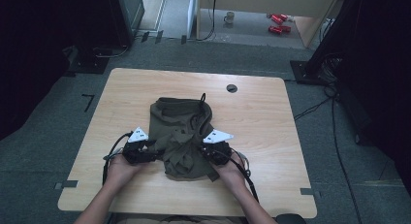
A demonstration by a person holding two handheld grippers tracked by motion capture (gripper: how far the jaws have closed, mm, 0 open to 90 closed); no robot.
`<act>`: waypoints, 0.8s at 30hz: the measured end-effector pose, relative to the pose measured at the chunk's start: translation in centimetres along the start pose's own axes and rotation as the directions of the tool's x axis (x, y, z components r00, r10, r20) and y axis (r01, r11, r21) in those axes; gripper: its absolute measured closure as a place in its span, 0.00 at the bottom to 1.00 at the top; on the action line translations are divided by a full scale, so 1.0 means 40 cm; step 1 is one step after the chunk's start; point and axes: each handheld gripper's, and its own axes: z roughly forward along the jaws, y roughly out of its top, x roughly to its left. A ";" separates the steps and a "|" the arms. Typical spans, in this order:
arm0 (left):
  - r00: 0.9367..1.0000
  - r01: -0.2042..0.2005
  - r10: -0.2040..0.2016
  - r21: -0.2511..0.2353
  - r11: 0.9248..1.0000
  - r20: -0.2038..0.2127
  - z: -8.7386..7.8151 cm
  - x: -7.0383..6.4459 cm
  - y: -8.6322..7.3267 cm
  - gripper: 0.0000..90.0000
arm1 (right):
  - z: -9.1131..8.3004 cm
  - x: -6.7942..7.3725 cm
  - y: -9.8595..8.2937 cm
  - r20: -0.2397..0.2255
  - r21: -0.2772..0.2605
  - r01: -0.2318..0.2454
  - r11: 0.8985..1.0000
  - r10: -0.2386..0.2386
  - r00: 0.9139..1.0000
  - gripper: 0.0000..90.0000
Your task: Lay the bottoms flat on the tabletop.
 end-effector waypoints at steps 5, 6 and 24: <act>1.000 -0.001 0.001 -0.006 1.000 -0.004 -0.001 -0.002 -0.003 0.48 | -0.031 -0.036 0.018 0.023 -0.046 -0.025 0.999 0.026 0.999 0.93; 1.000 -0.001 0.001 -0.006 1.000 -0.004 -0.001 -0.002 -0.004 0.48 | -0.031 -0.036 0.018 0.023 -0.046 -0.025 0.999 0.026 0.999 0.93; 1.000 -0.006 0.006 0.052 0.999 -0.005 0.001 -0.023 0.016 0.55 | -0.082 -0.176 0.069 0.113 -0.097 -0.068 0.993 0.079 0.990 0.92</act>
